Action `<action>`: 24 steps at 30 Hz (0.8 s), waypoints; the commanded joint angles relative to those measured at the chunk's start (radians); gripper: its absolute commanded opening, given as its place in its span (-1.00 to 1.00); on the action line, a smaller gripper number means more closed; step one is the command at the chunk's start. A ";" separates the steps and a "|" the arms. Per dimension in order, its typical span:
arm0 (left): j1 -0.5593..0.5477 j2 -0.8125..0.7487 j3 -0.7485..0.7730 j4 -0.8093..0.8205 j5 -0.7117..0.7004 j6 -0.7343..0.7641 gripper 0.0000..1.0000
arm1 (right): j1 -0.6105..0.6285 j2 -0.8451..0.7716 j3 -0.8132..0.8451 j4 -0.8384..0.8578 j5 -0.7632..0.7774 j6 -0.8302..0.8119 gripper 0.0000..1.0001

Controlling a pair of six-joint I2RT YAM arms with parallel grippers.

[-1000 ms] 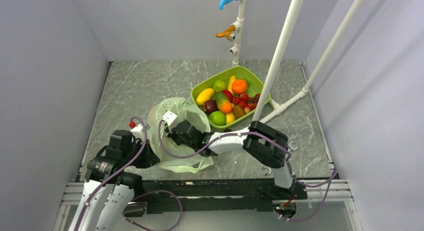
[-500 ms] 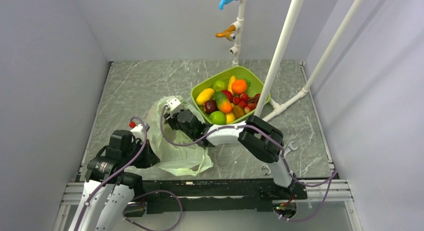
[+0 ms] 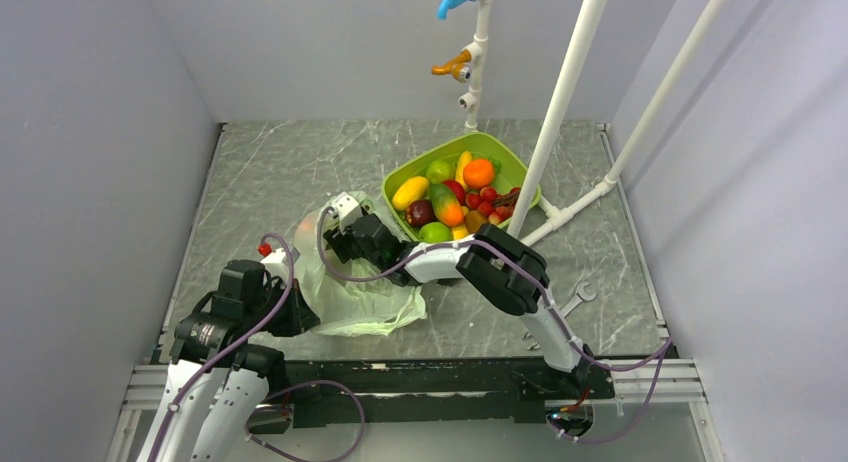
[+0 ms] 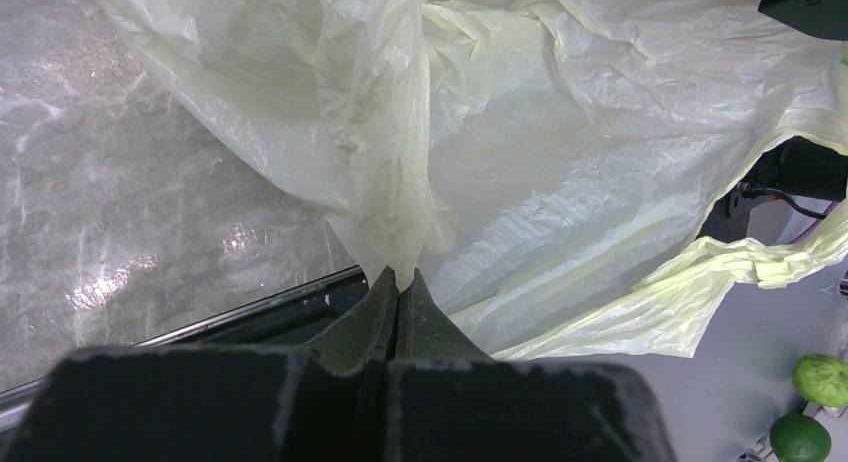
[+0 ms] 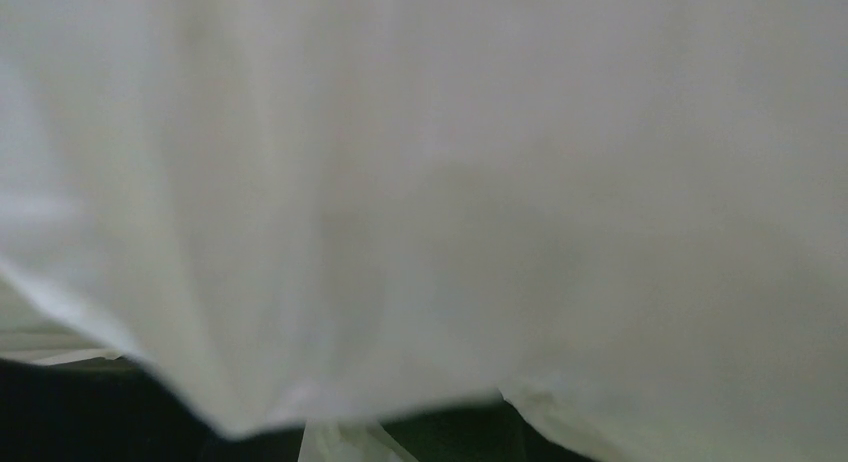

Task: Take the fake fruits out of the plastic bag
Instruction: Take out the fake fruit from the plastic bag.

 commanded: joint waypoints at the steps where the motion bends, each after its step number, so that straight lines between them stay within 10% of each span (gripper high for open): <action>1: 0.005 0.002 0.001 0.034 0.015 0.014 -1.00 | -0.006 0.018 0.033 -0.016 -0.024 -0.004 0.31; 13: 0.006 0.004 0.000 0.032 0.012 0.013 -1.00 | -0.007 -0.022 -0.047 -0.013 -0.018 0.047 0.37; 24: 0.007 -0.003 0.001 0.032 0.012 0.011 -1.00 | 0.000 -0.249 -0.132 0.000 -0.099 0.083 -0.44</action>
